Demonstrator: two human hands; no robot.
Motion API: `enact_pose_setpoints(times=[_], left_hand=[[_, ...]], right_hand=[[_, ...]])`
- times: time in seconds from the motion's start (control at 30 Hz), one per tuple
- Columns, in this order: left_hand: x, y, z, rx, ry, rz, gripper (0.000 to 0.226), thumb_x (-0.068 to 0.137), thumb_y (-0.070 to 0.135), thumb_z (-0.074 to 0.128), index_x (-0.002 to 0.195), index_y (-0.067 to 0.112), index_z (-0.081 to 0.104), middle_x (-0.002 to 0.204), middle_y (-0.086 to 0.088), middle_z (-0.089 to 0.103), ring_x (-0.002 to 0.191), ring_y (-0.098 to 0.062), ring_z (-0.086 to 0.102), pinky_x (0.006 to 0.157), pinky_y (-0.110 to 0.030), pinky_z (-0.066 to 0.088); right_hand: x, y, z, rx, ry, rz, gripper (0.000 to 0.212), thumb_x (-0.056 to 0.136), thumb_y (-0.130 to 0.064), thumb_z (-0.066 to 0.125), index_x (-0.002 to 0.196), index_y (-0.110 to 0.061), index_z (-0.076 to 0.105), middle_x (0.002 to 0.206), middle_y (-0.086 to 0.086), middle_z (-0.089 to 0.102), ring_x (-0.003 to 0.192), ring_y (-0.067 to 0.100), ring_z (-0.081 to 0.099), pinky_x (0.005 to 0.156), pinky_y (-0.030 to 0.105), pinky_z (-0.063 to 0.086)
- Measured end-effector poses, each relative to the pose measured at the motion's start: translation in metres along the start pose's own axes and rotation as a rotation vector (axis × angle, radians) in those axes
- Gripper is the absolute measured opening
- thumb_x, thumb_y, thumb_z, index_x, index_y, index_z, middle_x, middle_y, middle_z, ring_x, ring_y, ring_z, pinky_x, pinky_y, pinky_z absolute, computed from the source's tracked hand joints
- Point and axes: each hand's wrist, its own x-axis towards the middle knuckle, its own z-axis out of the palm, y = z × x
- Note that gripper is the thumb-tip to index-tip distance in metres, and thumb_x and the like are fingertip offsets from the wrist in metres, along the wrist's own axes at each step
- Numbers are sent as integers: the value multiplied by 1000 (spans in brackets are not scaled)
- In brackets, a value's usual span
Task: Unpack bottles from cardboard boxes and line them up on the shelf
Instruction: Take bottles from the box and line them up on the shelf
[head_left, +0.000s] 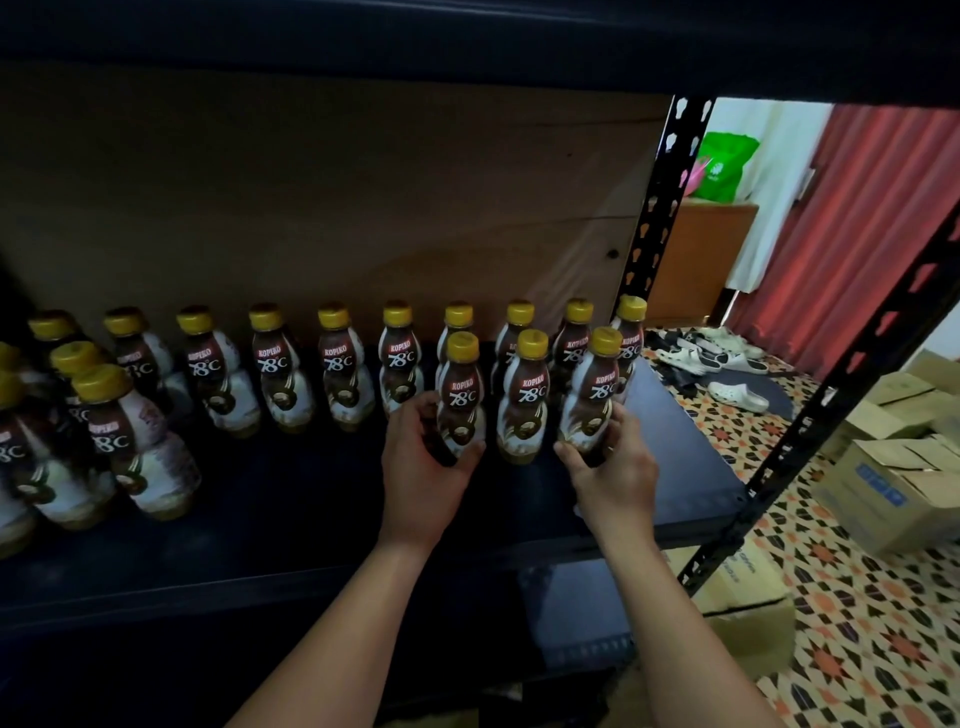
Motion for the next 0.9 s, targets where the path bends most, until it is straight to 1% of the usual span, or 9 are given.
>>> enact_pose_setpoints(times=[0.17,0.33,0.43,0.53,0.6,0.67,0.73,0.83,0.9], left_hand=[[-1,1,-1,-10,0,-9,59,77,19,89,126,24,59,121,6,59,109,-2,62,94,-17,50],[-1,2,0,-5,1,-18,59,76,18,89,125,27,58,121,7,59,108,-2,62,96,-24,52],[-1,1,-1,-3,-3,-22,61,75,18,90,126,26,58,122,7,59,110,-3,62,98,-30,54],[-2,2,-4,-19,14,-38,64,74,21,92,127,26,58,124,5,60,112,-6,63,98,-32,55],[-6,5,-5,-48,20,-72,65,73,23,93,127,26,58,125,3,62,111,-8,65,97,-33,56],[-15,7,-15,-27,22,-120,62,75,24,92,127,29,59,121,6,62,109,-5,64,97,-32,55],[-30,11,-36,4,28,-158,51,79,22,87,123,31,61,111,11,65,102,-2,64,95,-32,56],[-53,10,-85,83,91,-131,34,86,17,81,112,33,66,95,12,67,92,-6,67,87,-30,56],[-64,4,-126,158,193,-118,29,87,14,79,104,34,67,91,12,66,90,-9,67,82,-28,55]], right_hand=[[-2,-4,0,18,26,-16,59,81,-14,84,133,-18,57,118,2,72,110,22,68,91,27,50],[-2,-3,1,10,20,-22,61,82,-14,84,136,-20,56,119,1,72,111,21,68,93,29,52],[-4,-4,1,19,6,-20,66,82,-14,83,139,-23,52,121,0,71,113,20,67,94,27,51],[-6,-9,-1,29,-4,-34,79,78,-9,85,143,-24,43,125,-2,67,115,17,63,95,25,46],[-8,-9,-4,22,26,-16,86,76,-7,86,144,-24,37,128,-1,61,119,19,60,99,30,46],[-14,-12,-4,0,68,38,90,77,-9,85,146,-27,31,133,4,53,125,26,53,105,45,47],[-31,-19,0,-51,113,21,81,80,-15,82,143,-22,33,134,9,48,125,31,48,104,54,45],[-69,-39,22,-6,124,-144,64,81,-10,81,133,-7,44,121,13,50,110,30,49,99,43,44],[-95,-59,48,46,25,-209,55,81,-8,80,126,-9,50,108,7,52,95,26,54,89,44,51]])
